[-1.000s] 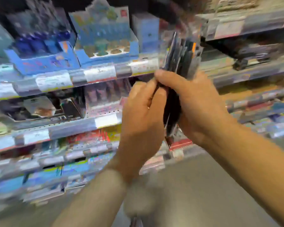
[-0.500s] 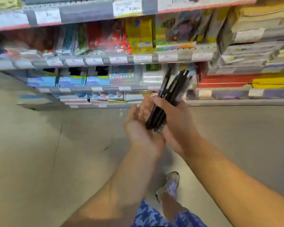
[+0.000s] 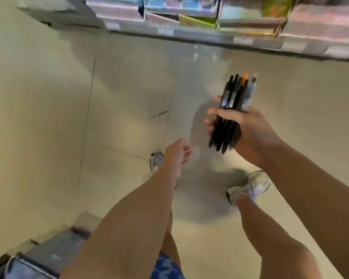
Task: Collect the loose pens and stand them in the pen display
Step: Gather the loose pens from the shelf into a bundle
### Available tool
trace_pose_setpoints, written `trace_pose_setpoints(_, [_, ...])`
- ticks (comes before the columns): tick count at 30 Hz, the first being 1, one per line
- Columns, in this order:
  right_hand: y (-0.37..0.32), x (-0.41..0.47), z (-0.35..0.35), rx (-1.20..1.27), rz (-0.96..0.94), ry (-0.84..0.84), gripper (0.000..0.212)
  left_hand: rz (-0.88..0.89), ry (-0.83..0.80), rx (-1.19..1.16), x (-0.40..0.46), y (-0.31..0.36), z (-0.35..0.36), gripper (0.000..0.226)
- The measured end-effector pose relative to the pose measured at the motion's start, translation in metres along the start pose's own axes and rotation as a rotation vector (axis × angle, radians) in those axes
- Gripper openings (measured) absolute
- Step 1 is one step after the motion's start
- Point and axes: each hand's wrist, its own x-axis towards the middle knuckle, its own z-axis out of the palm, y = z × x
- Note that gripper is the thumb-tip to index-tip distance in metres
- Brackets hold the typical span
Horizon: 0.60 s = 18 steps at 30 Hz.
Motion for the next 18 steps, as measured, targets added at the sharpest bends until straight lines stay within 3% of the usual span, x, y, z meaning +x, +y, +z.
trace_pose_setpoints(5, [0.113,0.134,-0.002,-0.016,0.142,-0.037,0.027,-0.09,0.067,0.17,0.19,-0.012,-0.058,0.02])
trace_pose_setpoints(7, [0.16,0.181,-0.006,-0.041,0.197,-0.04,0.025,-0.02,0.067,0.168,0.253,-0.012,-0.063,0.013])
trace_pose_setpoints(12, [0.261,0.276,-0.024,0.029,0.375,0.045,0.02,0.162,0.114,0.142,0.391,-0.006,-0.059,0.039])
trace_pose_setpoints(14, [0.292,0.302,-0.032,0.107,0.437,0.07,0.017,0.172,0.078,0.093,0.437,0.002,-0.055,0.029])
trace_pose_setpoints(18, [0.332,0.337,-0.048,0.196,0.463,0.087,0.014,0.318,0.224,0.305,0.511,0.017,-0.044,0.029])
